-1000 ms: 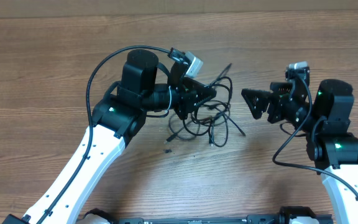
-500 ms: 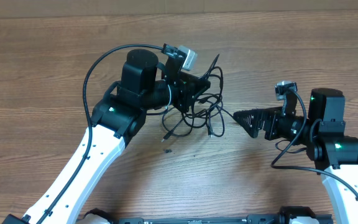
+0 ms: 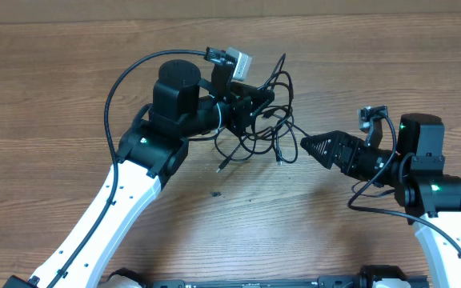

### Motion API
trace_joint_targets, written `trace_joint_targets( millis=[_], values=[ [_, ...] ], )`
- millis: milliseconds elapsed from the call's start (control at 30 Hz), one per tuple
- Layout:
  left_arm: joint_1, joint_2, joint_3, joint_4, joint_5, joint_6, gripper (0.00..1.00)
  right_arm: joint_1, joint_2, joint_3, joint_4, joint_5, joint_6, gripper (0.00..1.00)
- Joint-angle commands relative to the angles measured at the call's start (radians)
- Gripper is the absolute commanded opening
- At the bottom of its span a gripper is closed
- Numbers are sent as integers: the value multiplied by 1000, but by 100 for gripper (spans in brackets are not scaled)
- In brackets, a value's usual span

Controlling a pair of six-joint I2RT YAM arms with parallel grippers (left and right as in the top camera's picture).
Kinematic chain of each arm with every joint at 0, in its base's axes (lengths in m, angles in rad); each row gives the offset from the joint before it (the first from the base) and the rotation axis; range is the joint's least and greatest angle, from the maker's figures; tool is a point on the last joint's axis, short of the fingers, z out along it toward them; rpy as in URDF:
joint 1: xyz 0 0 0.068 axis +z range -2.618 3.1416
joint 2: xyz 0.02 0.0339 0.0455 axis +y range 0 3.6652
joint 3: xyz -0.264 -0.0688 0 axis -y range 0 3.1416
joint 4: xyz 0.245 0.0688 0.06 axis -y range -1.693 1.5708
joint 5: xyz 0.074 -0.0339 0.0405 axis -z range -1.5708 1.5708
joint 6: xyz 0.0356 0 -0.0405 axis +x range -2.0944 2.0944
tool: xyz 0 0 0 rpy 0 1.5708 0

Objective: Untangle cables

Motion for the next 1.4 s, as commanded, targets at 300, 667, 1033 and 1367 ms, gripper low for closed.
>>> trace_joint_targets(
  millis=[300, 667, 1033, 1367],
  values=[
    [3, -16, 21, -5, 111, 222, 4, 4, -9, 6, 29, -17, 19, 94],
    [-38, -16, 21, 13, 101, 266, 4, 5, -9, 6, 33, -69, 19, 84],
    [-146, -16, 21, 110, -3, 265, 4, 13, -9, 6, 32, -69, 19, 66],
    [-160, -16, 21, 98, -77, 265, 4, 13, -9, 6, 14, -70, 19, 61]
  ],
)
